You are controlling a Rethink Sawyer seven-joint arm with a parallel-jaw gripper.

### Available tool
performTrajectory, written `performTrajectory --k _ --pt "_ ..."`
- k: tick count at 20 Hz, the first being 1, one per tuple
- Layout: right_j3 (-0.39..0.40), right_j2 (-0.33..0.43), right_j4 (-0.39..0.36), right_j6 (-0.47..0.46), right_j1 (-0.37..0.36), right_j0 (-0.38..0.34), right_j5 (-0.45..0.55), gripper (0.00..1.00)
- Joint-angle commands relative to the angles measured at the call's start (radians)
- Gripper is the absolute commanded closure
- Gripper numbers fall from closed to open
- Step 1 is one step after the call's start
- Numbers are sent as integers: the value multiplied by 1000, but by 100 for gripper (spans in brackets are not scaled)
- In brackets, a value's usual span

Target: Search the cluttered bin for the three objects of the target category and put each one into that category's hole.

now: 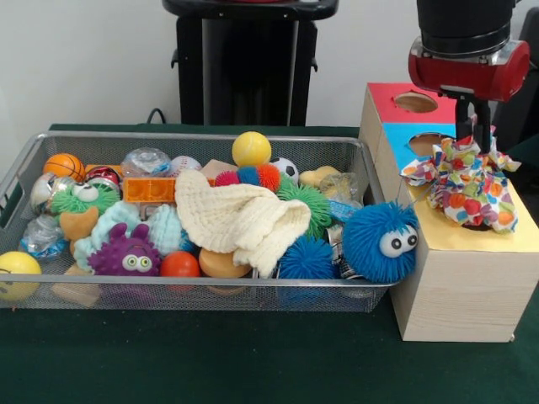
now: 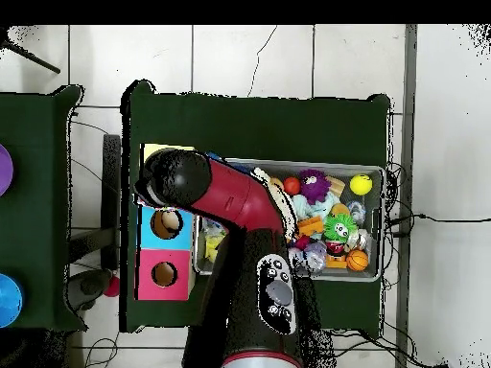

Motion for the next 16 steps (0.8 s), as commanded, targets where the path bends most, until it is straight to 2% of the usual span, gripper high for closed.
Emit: performTrajectory --k 1,7,12,16 --pt "109 108 66 128 -3 -32 -15 100" --pt "138 123 82 117 -9 -44 -73 100" --pt "181 180 140 106 -22 -73 -160 100" --pt "199 192 138 107 -27 -80 -208 100"
